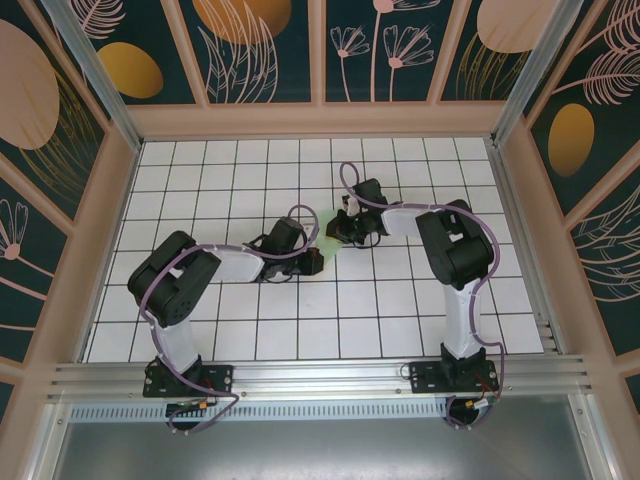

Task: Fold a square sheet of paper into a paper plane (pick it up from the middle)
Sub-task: Fourth fold the wing at the center of the table.

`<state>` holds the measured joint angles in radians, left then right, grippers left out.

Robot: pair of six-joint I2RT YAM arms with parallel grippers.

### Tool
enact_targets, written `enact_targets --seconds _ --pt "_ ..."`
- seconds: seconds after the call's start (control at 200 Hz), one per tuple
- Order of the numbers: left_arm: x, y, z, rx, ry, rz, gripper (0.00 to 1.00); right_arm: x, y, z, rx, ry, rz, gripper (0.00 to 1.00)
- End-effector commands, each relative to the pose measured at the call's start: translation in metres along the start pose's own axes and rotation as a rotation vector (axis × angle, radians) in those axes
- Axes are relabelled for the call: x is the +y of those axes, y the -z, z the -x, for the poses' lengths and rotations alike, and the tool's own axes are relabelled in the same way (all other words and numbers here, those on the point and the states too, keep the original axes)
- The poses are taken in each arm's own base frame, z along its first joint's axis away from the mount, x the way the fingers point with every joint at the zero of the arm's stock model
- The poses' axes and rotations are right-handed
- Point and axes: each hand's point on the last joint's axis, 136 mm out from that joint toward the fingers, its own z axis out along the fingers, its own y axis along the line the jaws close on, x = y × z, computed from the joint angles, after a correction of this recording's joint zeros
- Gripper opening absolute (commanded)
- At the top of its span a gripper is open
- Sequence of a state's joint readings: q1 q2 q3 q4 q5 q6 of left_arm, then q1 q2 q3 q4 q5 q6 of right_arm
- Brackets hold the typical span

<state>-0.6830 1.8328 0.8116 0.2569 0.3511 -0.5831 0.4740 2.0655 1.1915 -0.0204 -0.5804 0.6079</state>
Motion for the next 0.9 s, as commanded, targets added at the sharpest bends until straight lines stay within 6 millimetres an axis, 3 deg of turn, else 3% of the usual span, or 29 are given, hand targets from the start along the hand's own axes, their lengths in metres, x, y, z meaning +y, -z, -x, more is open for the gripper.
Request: enact_targets --seconds 0.0,0.11,0.325,0.485,0.63,0.666,0.896 --pt "0.025 0.006 -0.084 0.277 0.056 0.082 0.0 -0.073 -0.021 -0.034 0.082 -0.103 -0.226 0.08" --pt "0.013 0.012 -0.071 0.241 0.038 0.055 0.0 -0.073 -0.02 -0.034 0.081 -0.106 -0.226 0.08" --pt "-0.025 0.03 -0.003 0.001 0.022 -0.021 0.0 -0.07 -0.018 -0.033 0.073 -0.119 -0.213 0.08" --pt "-0.022 0.034 0.029 -0.147 0.089 0.016 0.0 -0.068 -0.012 -0.037 0.05 -0.163 -0.202 0.08" --pt "-0.027 0.029 0.036 -0.164 0.122 -0.015 0.0 -0.061 -0.005 -0.047 0.038 -0.204 -0.173 0.08" --pt "-0.021 0.019 0.029 -0.133 0.136 -0.003 0.0 -0.06 -0.004 -0.051 0.041 -0.213 -0.171 0.08" --pt "-0.001 0.005 0.014 -0.084 0.164 0.06 0.0 -0.05 0.002 -0.057 0.034 -0.221 -0.137 0.08"
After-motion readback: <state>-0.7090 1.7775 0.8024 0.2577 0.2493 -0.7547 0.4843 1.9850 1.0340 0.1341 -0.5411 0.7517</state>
